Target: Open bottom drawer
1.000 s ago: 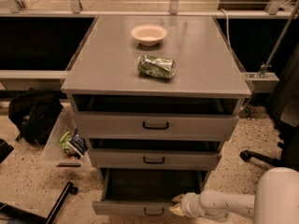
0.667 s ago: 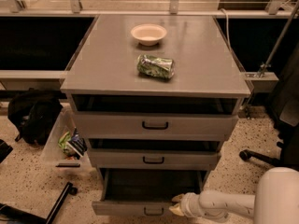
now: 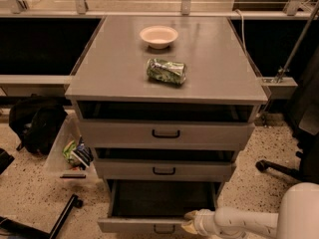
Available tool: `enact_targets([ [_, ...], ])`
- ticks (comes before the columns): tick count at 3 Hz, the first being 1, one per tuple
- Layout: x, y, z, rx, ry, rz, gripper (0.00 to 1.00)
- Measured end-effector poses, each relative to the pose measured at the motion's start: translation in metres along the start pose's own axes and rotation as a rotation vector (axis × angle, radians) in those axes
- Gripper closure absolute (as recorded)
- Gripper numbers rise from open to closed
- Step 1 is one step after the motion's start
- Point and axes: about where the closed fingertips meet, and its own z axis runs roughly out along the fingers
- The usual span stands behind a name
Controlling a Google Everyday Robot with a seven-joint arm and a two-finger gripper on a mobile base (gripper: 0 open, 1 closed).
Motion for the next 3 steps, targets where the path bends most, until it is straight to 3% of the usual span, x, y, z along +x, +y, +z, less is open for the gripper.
enact_targets([
  [3, 0.0113, 0.0153, -0.0072, 0.004, -0.008, 0.026, 1.00],
])
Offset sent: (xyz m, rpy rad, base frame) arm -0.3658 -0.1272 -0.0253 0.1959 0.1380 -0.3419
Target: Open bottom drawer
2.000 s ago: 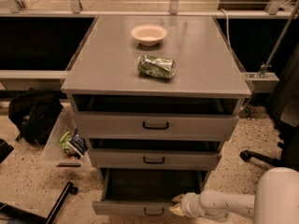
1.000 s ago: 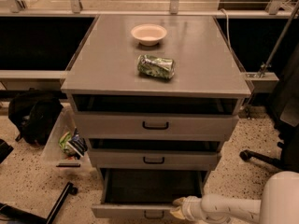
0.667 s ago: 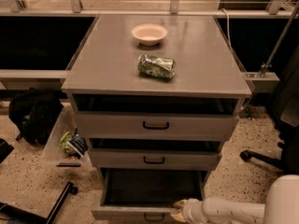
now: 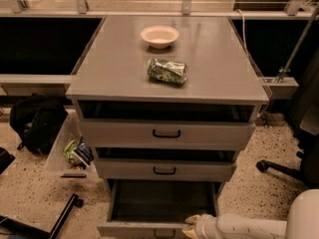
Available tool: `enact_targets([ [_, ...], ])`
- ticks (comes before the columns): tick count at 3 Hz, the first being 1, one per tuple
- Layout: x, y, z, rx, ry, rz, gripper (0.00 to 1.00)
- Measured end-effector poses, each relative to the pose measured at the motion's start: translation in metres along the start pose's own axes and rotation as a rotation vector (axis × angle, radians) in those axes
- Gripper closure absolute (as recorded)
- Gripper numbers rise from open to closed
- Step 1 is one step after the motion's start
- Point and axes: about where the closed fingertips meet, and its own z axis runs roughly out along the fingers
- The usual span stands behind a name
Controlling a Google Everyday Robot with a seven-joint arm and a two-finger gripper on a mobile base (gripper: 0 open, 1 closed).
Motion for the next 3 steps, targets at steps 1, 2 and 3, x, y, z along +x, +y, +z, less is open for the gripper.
enact_targets([
  [1, -0.0013, 0.0000, -0.0017, 0.000, 0.000, 0.000, 1.00],
  [2, 0.0045, 0.0074, -0.0048, 0.000, -0.003, 0.012, 1.00],
  [3, 0.0032, 0.0073, -0.0066, 0.000, -0.003, 0.012, 1.00],
])
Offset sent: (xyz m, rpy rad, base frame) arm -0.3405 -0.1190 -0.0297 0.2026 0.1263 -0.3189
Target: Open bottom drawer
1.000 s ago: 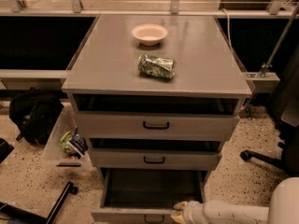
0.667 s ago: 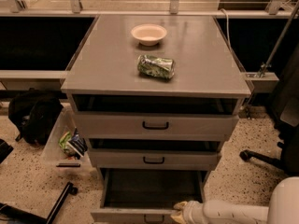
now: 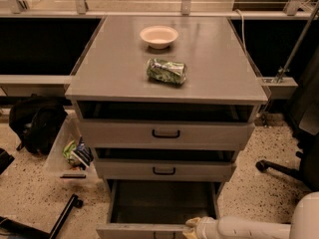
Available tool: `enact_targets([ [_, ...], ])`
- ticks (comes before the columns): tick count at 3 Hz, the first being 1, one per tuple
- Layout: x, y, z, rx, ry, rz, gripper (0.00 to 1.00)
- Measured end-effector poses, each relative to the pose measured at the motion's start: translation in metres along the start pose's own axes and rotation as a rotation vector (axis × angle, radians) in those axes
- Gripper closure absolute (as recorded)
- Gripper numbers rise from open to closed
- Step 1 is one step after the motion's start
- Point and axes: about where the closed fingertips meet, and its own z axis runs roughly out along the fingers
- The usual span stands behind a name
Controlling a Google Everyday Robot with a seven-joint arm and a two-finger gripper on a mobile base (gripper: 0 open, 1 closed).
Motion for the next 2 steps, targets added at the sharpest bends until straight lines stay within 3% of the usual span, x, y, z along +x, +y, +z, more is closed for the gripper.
enact_targets([
  [2, 0.0052, 0.0075, -0.0045, 0.000, -0.003, 0.012, 1.00],
])
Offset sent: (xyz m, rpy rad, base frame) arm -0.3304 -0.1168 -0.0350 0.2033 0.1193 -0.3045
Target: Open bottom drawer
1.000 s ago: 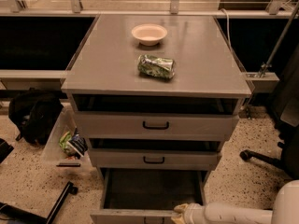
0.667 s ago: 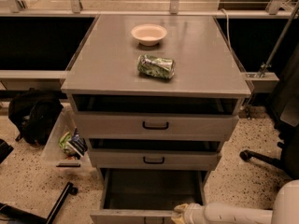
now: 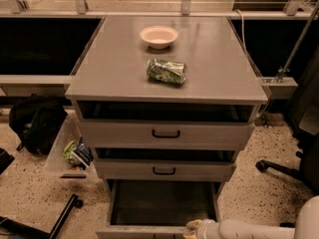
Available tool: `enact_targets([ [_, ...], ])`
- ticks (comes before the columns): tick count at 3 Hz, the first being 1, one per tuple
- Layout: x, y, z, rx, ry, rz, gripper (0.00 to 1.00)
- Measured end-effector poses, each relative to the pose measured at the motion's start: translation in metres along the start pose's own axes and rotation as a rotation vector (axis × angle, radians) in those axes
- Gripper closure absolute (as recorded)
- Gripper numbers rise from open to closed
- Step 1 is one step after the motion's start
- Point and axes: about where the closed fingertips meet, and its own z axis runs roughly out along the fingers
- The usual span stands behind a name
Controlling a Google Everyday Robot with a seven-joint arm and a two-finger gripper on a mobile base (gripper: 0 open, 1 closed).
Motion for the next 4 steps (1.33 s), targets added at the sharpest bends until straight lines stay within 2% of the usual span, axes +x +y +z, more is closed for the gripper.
enact_targets([
  [4, 0.0117, 0.0167, -0.0103, -0.002, -0.008, 0.024, 1.00],
])
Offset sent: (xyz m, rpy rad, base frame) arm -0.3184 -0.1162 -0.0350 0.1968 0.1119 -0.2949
